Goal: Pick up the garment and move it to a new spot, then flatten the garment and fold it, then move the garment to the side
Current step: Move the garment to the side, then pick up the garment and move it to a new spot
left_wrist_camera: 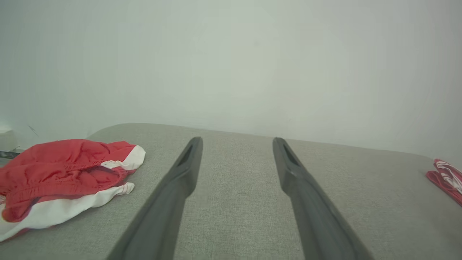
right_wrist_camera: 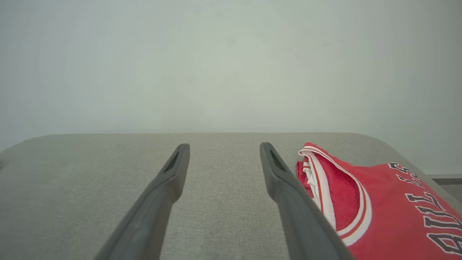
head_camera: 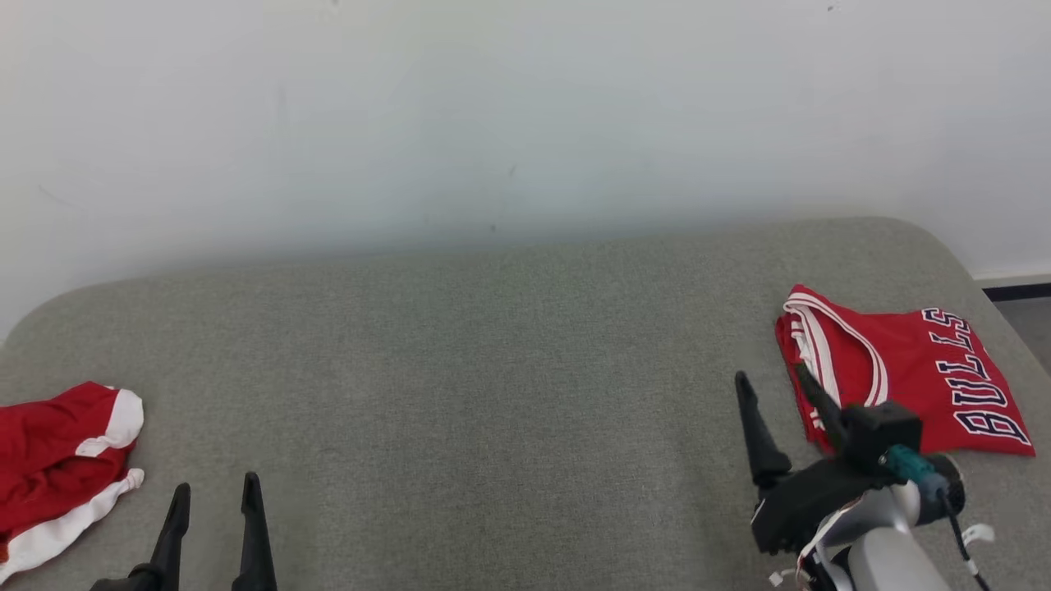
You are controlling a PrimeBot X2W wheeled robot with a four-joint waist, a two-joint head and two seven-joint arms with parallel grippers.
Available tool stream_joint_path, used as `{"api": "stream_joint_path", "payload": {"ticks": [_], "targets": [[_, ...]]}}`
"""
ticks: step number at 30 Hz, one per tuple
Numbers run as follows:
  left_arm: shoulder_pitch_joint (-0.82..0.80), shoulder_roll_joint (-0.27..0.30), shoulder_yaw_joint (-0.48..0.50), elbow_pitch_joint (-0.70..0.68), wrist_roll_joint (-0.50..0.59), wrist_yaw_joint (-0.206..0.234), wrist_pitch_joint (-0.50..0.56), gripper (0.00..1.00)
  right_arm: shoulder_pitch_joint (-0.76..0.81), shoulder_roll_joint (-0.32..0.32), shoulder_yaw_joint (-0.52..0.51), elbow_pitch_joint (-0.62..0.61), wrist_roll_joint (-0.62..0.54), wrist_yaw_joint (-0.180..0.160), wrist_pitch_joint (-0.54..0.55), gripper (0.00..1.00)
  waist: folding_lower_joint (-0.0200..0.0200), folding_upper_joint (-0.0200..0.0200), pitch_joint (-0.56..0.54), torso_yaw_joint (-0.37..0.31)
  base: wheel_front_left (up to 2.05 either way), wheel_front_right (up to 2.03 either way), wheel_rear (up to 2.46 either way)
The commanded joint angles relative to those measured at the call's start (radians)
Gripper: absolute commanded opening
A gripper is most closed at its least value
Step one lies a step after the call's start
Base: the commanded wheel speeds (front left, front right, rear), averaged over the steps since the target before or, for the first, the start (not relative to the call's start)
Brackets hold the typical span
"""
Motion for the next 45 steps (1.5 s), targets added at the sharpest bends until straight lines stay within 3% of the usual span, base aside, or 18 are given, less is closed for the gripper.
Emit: {"api": "stream_joint_path", "payload": {"ticks": [1, 14, 31, 38, 45], "targets": [[0.013, -0.001, 0.004, 0.003, -0.010, 0.004, 0.000, 1.00, 0.034, 0.012, 0.005, -0.013, -0.007, -0.003, -0.003, 1.00, 0.0004, 0.0002, -0.026, 0.017, 0.00, 0.00, 0.00], [0.052, -0.005, -0.003, 0.020, -0.005, 0.006, 0.000, 1.00, 0.193, 0.052, -0.009, -0.139, -0.030, -0.003, 0.036, 1.00, 0.0004, 0.0002, -0.059, -0.005, 0.00, 0.00, 0.00], [0.057, -0.008, -0.010, 0.032, -0.010, 0.002, 0.000, 1.00, 0.246, 0.060, -0.026, -0.214, -0.021, -0.003, 0.072, 1.00, 0.0004, 0.0002, -0.058, -0.013, 0.00, 0.00, 0.00], [0.049, -0.008, -0.006, 0.030, -0.005, 0.001, 0.000, 1.00, 0.254, 0.060, -0.026, -0.222, -0.010, -0.003, 0.080, 1.00, 0.0004, 0.0002, -0.054, 0.027, 0.00, 0.00, 0.00], [0.053, -0.008, -0.010, 0.035, 0.007, 0.002, 0.000, 1.00, 0.259, 0.060, -0.019, -0.218, 0.001, -0.003, 0.077, 1.00, 0.0004, 0.0002, -0.057, 0.117, 0.00, 0.00, 0.00]]}}
